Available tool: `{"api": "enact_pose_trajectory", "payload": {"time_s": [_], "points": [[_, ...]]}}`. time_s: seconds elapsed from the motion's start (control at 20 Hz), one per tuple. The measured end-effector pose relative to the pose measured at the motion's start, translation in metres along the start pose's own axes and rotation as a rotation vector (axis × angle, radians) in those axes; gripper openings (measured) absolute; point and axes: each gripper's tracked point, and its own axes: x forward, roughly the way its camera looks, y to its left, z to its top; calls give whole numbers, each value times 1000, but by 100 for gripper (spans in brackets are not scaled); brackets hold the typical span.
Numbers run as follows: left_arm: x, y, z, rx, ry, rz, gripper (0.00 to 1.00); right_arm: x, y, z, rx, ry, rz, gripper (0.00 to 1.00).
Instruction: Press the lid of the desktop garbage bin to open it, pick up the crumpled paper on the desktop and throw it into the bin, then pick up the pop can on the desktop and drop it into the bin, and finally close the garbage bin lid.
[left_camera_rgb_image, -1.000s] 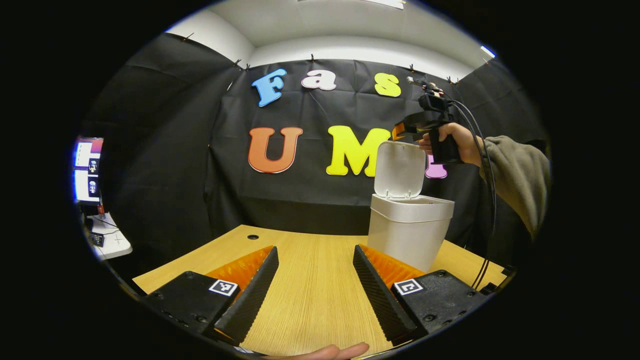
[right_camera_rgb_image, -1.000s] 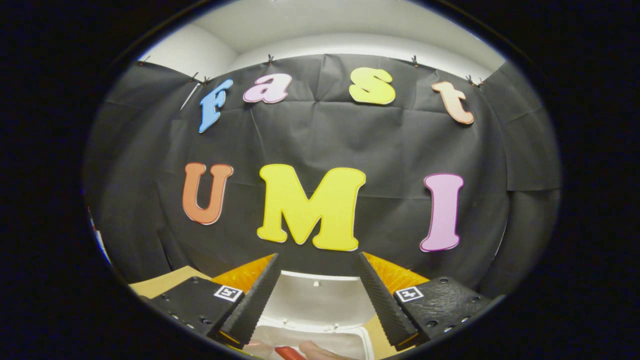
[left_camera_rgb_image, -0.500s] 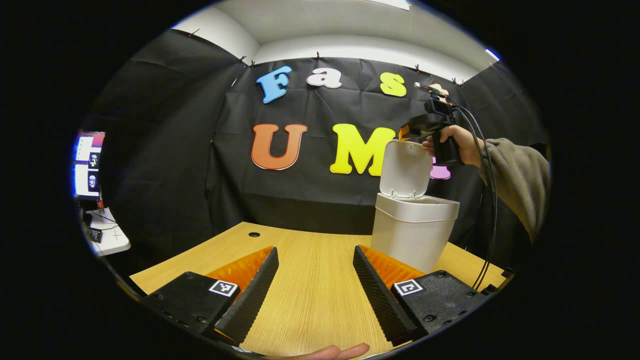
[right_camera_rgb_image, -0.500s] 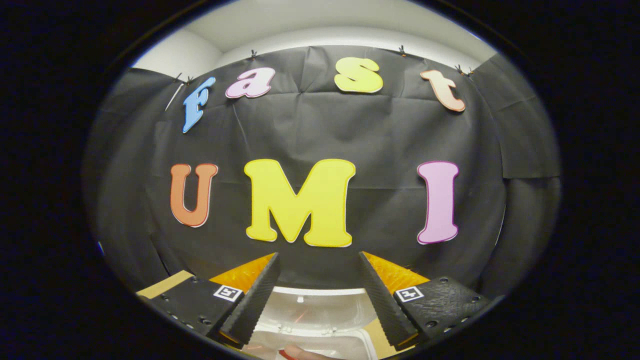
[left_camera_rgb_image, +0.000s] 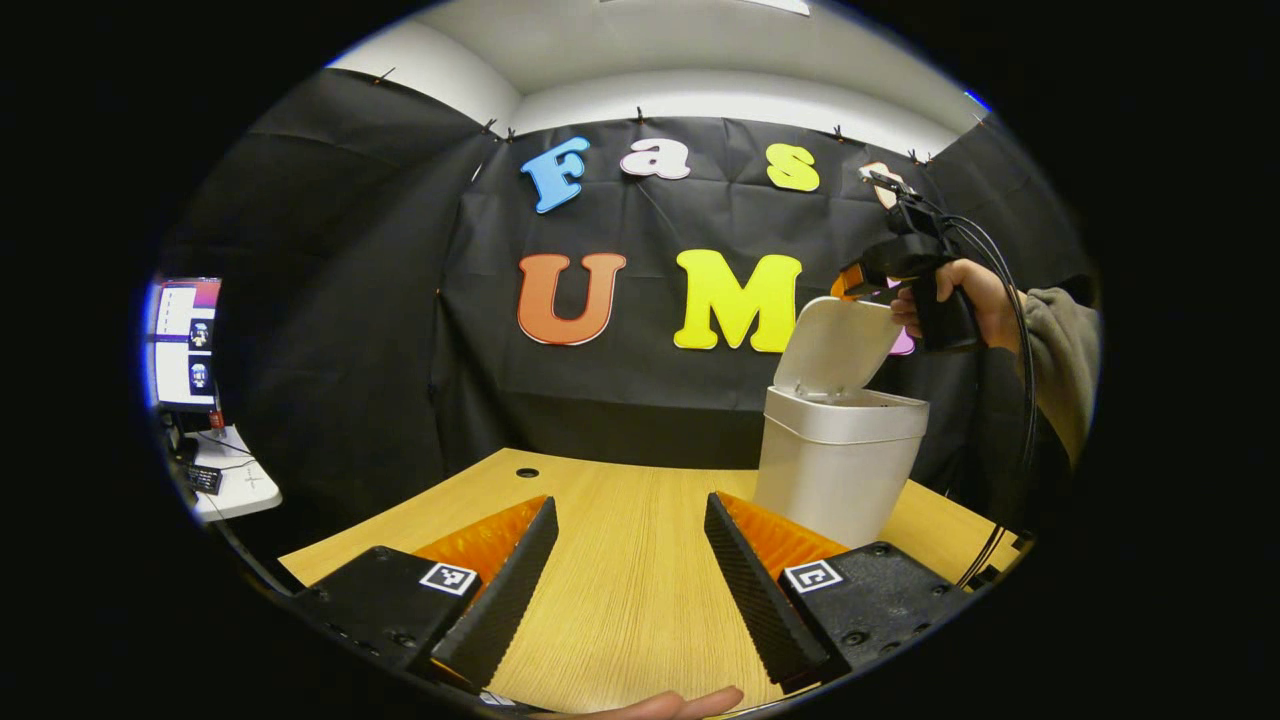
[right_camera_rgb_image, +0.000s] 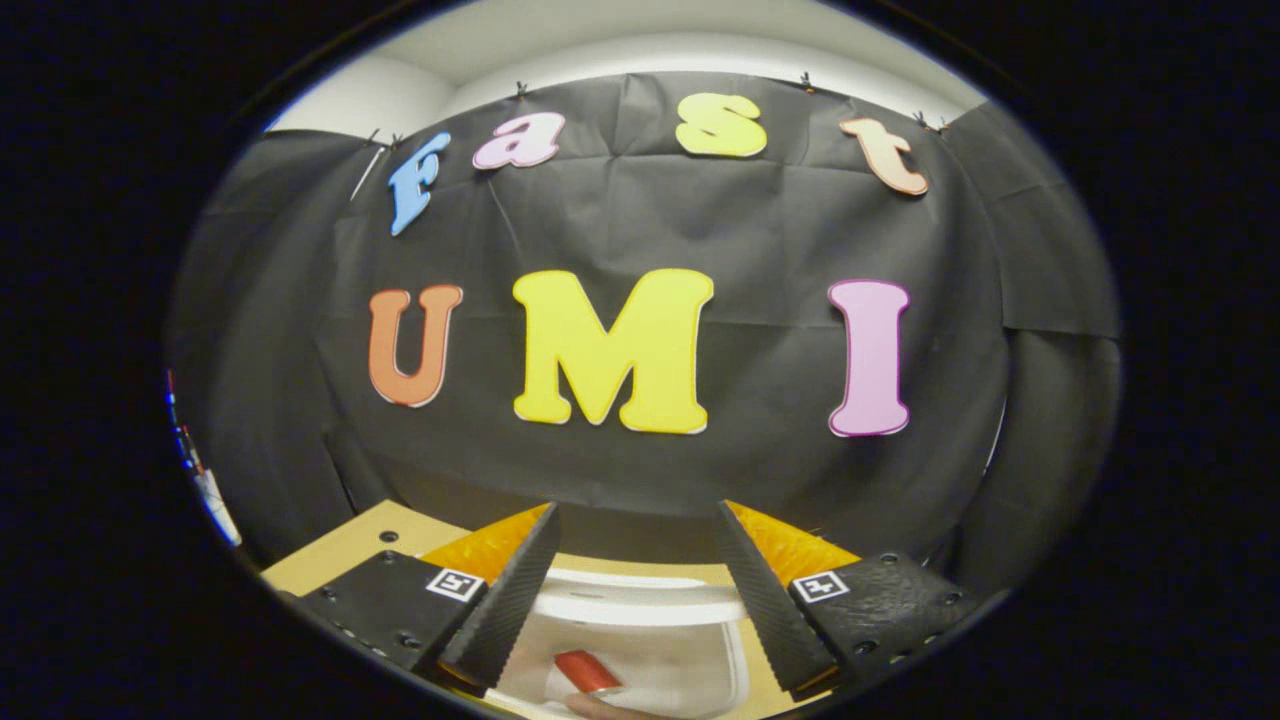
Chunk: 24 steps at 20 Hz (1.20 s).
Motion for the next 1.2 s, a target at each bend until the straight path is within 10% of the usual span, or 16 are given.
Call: {"api": "enact_pose_trajectory", "payload": {"time_s": [1.2], "points": [[1,-37,-22,73,52,-66,96,-7,0,-108,10,142,16,94]]}}
